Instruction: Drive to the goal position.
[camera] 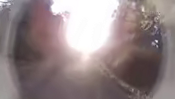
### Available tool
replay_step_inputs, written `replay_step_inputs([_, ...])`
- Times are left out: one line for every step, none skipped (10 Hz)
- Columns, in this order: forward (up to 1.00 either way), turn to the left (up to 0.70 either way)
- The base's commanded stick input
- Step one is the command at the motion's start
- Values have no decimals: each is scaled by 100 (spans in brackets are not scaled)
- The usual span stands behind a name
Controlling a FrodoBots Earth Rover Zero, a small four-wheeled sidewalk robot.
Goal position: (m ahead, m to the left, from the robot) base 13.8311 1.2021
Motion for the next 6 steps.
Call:
replay_step_inputs([100, 0])
replay_step_inputs([100, 0])
replay_step_inputs([100, 0])
replay_step_inputs([100, 0])
replay_step_inputs([100, 0])
replay_step_inputs([100, 0])
